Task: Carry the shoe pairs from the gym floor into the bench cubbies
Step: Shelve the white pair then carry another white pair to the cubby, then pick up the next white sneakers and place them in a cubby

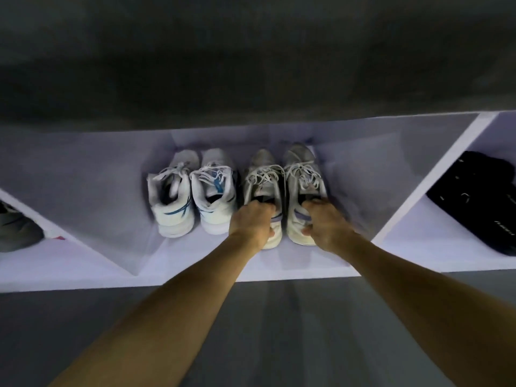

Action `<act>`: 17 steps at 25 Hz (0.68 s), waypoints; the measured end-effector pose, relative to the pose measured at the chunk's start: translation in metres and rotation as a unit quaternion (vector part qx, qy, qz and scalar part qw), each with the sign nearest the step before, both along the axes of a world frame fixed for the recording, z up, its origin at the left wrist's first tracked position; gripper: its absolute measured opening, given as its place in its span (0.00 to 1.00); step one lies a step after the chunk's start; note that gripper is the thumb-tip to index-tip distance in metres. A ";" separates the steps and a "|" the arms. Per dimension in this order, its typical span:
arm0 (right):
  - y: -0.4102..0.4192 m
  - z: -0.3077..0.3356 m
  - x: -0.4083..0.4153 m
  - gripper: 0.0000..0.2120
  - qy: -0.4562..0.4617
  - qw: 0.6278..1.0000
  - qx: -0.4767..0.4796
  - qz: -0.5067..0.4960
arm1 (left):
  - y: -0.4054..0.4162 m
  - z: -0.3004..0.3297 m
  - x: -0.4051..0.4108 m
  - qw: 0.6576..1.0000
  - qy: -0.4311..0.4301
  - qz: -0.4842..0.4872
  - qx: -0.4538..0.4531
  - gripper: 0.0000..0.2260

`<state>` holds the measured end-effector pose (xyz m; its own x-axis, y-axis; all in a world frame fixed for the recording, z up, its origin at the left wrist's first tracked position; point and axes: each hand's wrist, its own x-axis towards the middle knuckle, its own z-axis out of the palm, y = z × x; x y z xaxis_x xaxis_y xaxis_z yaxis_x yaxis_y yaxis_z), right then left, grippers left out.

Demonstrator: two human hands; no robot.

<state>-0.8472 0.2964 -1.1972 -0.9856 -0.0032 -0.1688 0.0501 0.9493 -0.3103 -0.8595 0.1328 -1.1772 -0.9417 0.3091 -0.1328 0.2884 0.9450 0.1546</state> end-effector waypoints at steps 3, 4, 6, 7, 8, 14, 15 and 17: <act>-0.001 -0.004 -0.018 0.20 0.025 0.998 0.053 0.007 | 0.002 -0.006 -0.021 0.999 0.021 0.008 0.031 0.17; -0.002 -0.005 -0.022 0.19 0.034 0.998 0.057 0.004 | 0.002 -0.006 -0.026 0.999 0.021 0.008 0.045 0.17; -0.003 -0.002 -0.024 0.21 0.052 0.997 0.060 0.006 | 0.000 -0.006 -0.029 0.998 0.014 0.003 0.053 0.19; -0.003 0.001 -0.024 0.22 0.063 0.996 0.068 0.015 | -0.001 -0.004 -0.028 0.999 0.011 -0.004 0.045 0.22; -0.002 0.004 -0.022 0.24 0.071 0.994 0.076 0.027 | -0.002 -0.002 -0.026 0.999 0.008 -0.008 0.040 0.25; -0.005 0.046 0.016 0.27 0.070 0.996 0.012 0.047 | -0.013 0.034 0.006 0.999 0.002 -0.017 0.027 0.30; -0.006 0.056 0.027 0.27 0.069 0.996 0.007 0.058 | -0.016 0.042 0.017 0.999 0.006 -0.023 0.022 0.31; -0.009 0.079 0.054 0.27 0.067 0.994 -0.005 0.082 | -0.021 0.062 0.042 0.999 0.011 -0.030 0.019 0.30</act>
<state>-0.7930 0.2874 -1.1178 -0.9852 -0.1676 -0.0350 -0.1485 0.9381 -0.3128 -0.8176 0.1118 -1.1150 -0.9239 0.3692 -0.1000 0.3476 0.9195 0.1837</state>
